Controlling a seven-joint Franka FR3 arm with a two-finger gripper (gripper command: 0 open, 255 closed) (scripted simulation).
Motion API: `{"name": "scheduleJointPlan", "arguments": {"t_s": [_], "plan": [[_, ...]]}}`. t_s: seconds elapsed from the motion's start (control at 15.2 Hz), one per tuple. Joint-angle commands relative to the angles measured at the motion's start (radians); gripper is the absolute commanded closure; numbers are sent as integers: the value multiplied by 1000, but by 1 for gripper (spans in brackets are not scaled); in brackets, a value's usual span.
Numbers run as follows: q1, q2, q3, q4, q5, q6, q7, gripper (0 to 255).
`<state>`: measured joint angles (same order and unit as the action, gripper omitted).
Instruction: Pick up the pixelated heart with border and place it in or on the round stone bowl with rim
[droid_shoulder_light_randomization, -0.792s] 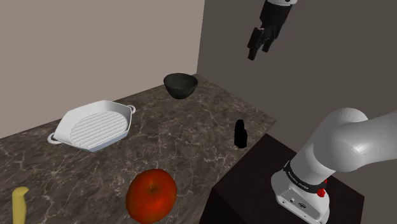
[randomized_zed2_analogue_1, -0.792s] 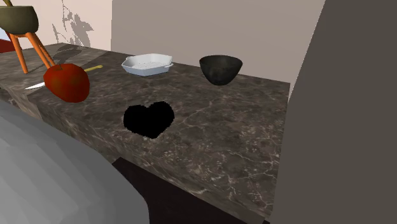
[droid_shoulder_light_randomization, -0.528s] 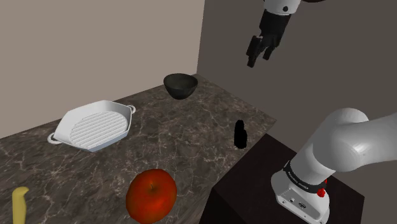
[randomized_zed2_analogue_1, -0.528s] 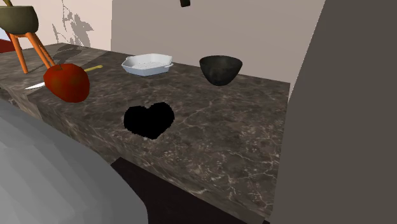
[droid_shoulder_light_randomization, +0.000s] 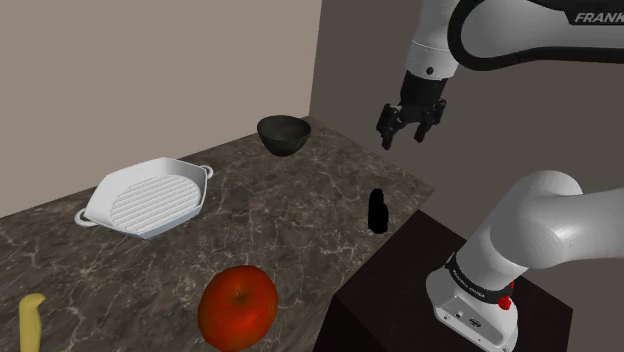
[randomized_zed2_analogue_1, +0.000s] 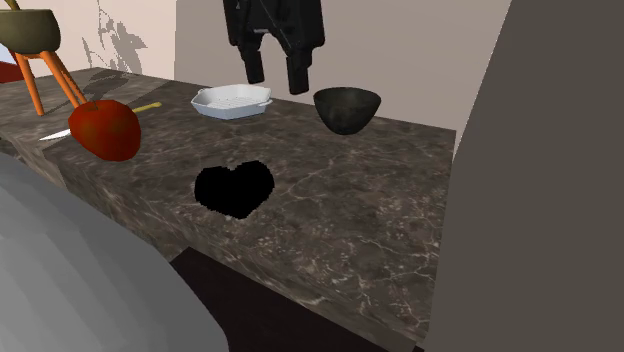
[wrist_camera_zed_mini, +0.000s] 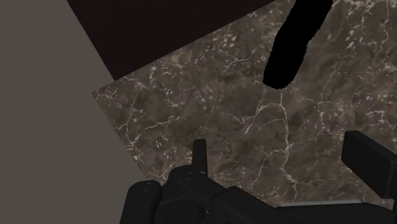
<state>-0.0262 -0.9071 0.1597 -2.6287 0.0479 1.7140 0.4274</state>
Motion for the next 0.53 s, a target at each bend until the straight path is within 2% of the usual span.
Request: {"name": "scheduleJointPlan", "arguments": {"t_s": [0.0, 0.46], "plan": [[0, -24, 35, -56, 50, 16, 89, 0], [27, -50, 180, -212, 261, 107, 390, 0]]}}
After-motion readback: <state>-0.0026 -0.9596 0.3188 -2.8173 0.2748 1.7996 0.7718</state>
